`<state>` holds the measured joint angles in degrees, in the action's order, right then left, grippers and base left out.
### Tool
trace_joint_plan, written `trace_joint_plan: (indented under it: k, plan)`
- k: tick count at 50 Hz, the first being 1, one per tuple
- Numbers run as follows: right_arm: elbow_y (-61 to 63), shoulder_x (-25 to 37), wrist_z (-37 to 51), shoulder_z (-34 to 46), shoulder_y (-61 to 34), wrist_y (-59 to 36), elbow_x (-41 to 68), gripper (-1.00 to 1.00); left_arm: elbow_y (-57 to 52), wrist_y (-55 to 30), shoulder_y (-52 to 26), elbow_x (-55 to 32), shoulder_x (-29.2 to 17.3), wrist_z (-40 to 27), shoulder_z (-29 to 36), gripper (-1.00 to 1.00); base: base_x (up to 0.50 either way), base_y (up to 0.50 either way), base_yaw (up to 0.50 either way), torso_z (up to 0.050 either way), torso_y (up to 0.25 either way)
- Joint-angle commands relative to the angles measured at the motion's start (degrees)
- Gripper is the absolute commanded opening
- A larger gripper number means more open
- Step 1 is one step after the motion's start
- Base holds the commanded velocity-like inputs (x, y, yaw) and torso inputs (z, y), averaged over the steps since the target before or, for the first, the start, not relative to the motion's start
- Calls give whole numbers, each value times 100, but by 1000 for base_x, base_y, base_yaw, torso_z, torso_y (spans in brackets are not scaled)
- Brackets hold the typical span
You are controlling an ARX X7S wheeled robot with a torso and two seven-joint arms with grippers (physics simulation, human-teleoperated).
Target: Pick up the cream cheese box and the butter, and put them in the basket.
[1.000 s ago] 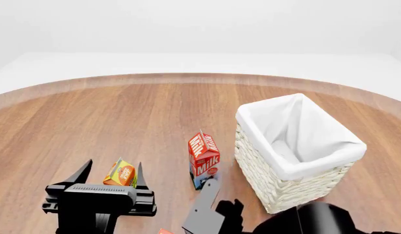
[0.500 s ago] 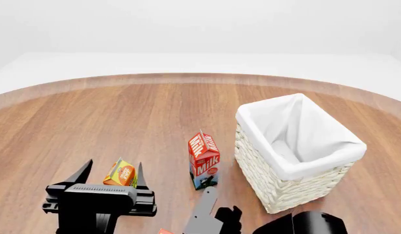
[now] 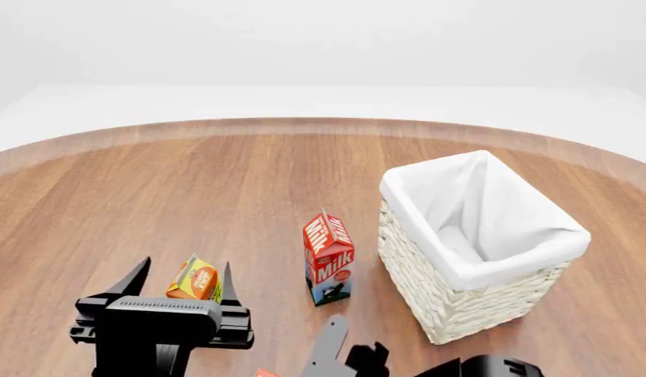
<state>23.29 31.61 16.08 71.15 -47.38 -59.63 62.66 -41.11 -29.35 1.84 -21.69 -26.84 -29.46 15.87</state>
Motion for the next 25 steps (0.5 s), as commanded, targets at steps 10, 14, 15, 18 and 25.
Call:
trace_joint_plan:
  k: [10, 14, 15, 18, 25]
  plan:
    - [-300, -59, -216, 189, 38, 122, -253, 100, -38, -15, -9, -40, -26, -31, -2, 100, 0, 0, 0, 0, 0]
    - [-380, -81, -238, 208, 44, 141, -287, 100, -7, 5, -16, -31, -26, -28, 6, 100, 0, 0, 0, 0, 0]
    - [-390, -80, -251, 221, 47, 151, -306, 100, -13, -3, -18, -35, -25, -33, 7, 100, 0, 0, 0, 0, 0]
    - [-466, -88, -282, 234, 56, 179, -337, 100, -27, -21, -21, -42, -31, -41, 12, 100, 0, 0, 0, 0, 0]
    - [-536, -119, -275, 271, 79, 195, -381, 100, -41, -21, -18, -49, -39, -53, 16, 100, 0, 0, 0, 0, 0]
